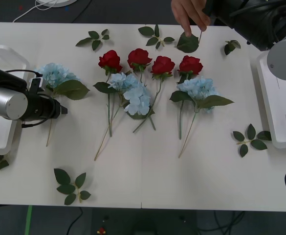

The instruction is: Place the red flowers into the right box and the blue flowers into the left box. If a person shows an open palm, hand one flower to the person first, then continue sorting.

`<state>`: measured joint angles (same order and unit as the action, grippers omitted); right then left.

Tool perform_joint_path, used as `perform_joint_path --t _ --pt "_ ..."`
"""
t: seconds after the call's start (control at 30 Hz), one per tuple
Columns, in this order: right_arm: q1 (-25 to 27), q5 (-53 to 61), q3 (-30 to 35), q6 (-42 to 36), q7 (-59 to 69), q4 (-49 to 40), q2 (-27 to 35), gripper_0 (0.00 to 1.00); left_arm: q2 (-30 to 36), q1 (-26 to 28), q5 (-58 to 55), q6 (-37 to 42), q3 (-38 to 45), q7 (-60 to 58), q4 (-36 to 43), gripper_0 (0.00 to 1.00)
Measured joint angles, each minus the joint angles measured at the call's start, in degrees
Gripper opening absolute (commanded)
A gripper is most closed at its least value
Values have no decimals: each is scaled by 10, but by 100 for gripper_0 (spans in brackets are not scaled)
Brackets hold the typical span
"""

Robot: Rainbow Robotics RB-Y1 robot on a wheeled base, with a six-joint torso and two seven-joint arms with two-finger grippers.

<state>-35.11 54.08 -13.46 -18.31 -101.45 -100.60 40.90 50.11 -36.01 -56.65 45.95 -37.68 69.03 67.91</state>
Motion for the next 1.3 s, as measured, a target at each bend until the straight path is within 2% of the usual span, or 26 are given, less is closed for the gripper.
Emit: perform_joint_path --t 0.77,0.8,0.83,0.87,0.93,1.07,1.3 --pt "0 1 0 -13 0 0 0 100 0 0 0 0 0 0 0 100" --pt "0 2 0 -28 0 0 0 100 0 0 0 0 0 0 0 67" --pt "0 3 1 -46 0 0 0 100 0 0 0 0 0 0 0 14" --pt "0 6 5 -78 0 0 0 100 0 0 0 0 0 0 0 0" --pt "0 12 20 -151 1 -1 0 100 0 0 0 0 0 0 0 0" --pt "1 17 54 -249 27 -8 2 100 0 0 0 0 0 0 -1 0" --pt "50 20 78 -338 202 -80 47 100 0 0 0 0 0 0 -1 0"
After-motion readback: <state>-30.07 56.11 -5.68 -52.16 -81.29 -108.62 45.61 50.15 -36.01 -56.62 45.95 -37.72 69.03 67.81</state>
